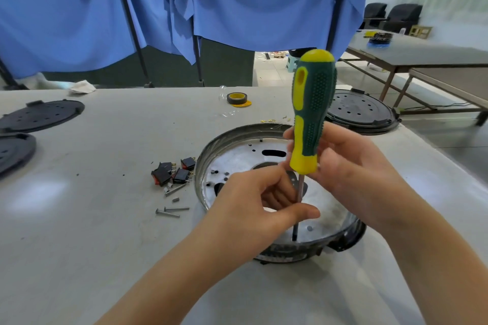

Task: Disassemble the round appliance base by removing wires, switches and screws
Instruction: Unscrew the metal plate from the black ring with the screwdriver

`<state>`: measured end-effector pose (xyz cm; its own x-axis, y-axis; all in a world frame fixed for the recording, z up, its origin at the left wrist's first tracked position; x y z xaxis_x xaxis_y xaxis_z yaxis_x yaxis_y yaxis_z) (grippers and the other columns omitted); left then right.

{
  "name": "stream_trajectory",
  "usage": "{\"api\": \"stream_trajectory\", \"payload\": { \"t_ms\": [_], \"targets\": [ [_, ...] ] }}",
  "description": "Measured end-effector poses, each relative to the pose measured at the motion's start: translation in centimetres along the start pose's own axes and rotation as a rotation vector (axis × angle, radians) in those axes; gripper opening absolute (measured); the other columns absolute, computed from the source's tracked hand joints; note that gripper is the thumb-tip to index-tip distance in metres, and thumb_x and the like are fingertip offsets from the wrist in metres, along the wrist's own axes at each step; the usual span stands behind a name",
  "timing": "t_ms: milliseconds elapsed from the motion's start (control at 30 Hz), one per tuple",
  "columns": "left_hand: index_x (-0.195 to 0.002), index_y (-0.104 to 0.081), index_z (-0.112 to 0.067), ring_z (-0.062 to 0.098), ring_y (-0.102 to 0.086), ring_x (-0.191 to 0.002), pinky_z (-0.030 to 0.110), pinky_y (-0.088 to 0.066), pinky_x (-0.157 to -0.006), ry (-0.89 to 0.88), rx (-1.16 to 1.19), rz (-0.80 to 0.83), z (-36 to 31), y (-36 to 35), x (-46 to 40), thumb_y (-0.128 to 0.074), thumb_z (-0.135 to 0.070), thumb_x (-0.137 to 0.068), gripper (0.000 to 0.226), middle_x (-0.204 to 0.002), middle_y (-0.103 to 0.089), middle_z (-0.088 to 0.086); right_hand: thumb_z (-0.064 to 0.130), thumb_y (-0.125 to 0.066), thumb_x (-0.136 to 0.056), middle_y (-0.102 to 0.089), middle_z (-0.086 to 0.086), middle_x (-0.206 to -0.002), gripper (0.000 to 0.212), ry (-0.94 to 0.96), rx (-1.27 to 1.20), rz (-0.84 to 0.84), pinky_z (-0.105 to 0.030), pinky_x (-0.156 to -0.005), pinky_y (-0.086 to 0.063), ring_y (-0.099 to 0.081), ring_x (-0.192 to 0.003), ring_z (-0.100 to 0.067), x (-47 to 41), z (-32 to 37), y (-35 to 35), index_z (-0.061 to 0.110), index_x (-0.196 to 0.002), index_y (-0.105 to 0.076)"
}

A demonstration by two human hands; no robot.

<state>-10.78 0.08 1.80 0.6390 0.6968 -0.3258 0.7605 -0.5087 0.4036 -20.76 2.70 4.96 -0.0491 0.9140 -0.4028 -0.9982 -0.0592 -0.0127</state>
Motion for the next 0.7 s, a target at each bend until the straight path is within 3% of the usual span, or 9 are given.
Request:
{"api": "stream_trajectory", "payload": {
  "t_ms": [67,133,233,333,433,533,633,700],
  "targets": [
    [-0.07,-0.063,-0.02,0.012,-0.066,-0.064,0.034,-0.057,-0.069,-0.002,-0.012,0.002,0.1,0.0,0.0,-0.082,-0.031,-0.07,0.022,-0.067,-0.067,-0.006,0.036,-0.084,-0.062,-0.072,0.003,-0.093,0.038,0.035,0.027,-0.079,-0.026,-0.078,-0.055,-0.068,-0.087,-0.015,0.0,0.2,0.6,0.021,-0.096,-0.073],
    [-0.072,-0.064,-0.022,0.01,-0.067,-0.066,0.032,-0.057,-0.07,0.003,-0.023,0.012,0.2,-0.1,0.0,-0.08,-0.033,-0.072,0.019,-0.071,-0.068,-0.006,0.037,-0.083,-0.063,-0.073,0.0,-0.091,0.039,0.052,-0.007,-0.099,-0.025,-0.077,-0.055,-0.07,-0.086,-0.017,0.1,0.2,0.9,0.018,-0.097,-0.073],
    [-0.088,-0.069,-0.024,0.009,-0.071,-0.075,0.027,-0.057,-0.076,0.002,0.012,0.094,0.2,-0.6,0.2,-0.07,-0.024,-0.082,0.006,-0.084,-0.073,-0.007,0.024,-0.067,-0.082,-0.073,-0.009,-0.1,0.033,0.033,-0.065,-0.062,-0.029,-0.082,-0.054,-0.069,-0.097,-0.027,0.1,-0.1,0.9,0.011,-0.112,-0.065],
    [-0.1,-0.07,-0.018,0.005,-0.071,-0.082,0.024,-0.056,-0.081,0.008,0.051,0.164,0.2,-0.8,0.3,-0.064,-0.009,-0.088,0.017,-0.092,-0.075,-0.007,0.016,-0.052,-0.082,-0.072,-0.013,-0.106,0.035,-0.015,-0.136,-0.02,-0.032,-0.088,-0.052,-0.066,-0.106,-0.03,0.0,-0.5,0.9,0.011,-0.114,-0.067],
    [-0.091,-0.071,-0.016,0.007,-0.072,-0.075,0.023,-0.057,-0.076,0.009,0.061,0.125,0.0,-0.6,0.1,-0.07,-0.007,-0.083,0.011,-0.083,-0.075,-0.002,0.023,-0.06,-0.082,-0.071,-0.007,-0.108,0.032,-0.019,-0.066,-0.02,-0.032,-0.09,-0.052,-0.065,-0.108,-0.025,0.0,-0.6,0.7,0.017,-0.113,-0.069],
    [-0.078,-0.068,-0.02,0.009,-0.069,-0.067,0.025,-0.057,-0.07,0.002,0.027,0.048,0.1,-0.2,0.0,-0.079,-0.015,-0.075,0.011,-0.074,-0.072,-0.003,0.04,-0.079,-0.069,-0.072,0.003,-0.097,0.036,0.027,0.06,-0.083,-0.026,-0.081,-0.054,-0.066,-0.093,-0.015,0.1,-0.2,0.8,0.025,-0.101,-0.073],
    [-0.074,-0.064,-0.022,0.007,-0.066,-0.064,0.026,-0.057,-0.068,-0.013,0.0,0.018,0.2,0.0,-0.1,-0.081,-0.022,-0.073,0.017,-0.069,-0.068,-0.006,0.021,-0.083,-0.063,-0.073,0.001,-0.087,0.031,0.072,0.013,-0.143,-0.022,-0.075,-0.054,-0.069,-0.082,-0.014,0.2,0.0,1.3,0.022,-0.093,-0.072],
    [-0.079,-0.067,-0.024,0.005,-0.067,-0.069,0.021,-0.056,-0.071,-0.016,0.003,0.044,0.3,-0.2,-0.1,-0.078,-0.023,-0.076,0.012,-0.075,-0.07,-0.009,0.019,-0.071,-0.074,-0.073,-0.004,-0.091,0.028,0.052,0.002,-0.124,-0.026,-0.079,-0.054,-0.07,-0.089,-0.02,0.2,-0.2,1.4,0.014,-0.101,-0.066]
  ]
}}
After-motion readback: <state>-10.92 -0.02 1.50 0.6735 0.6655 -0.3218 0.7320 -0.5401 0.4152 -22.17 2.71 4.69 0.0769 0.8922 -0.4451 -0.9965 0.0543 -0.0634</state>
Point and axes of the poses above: each hand's wrist, its own x-axis away from the middle knuckle, its own y-axis out of the back of the hand, z = x × y, the point moved 9 cm from there along -x, towards the middle knuckle
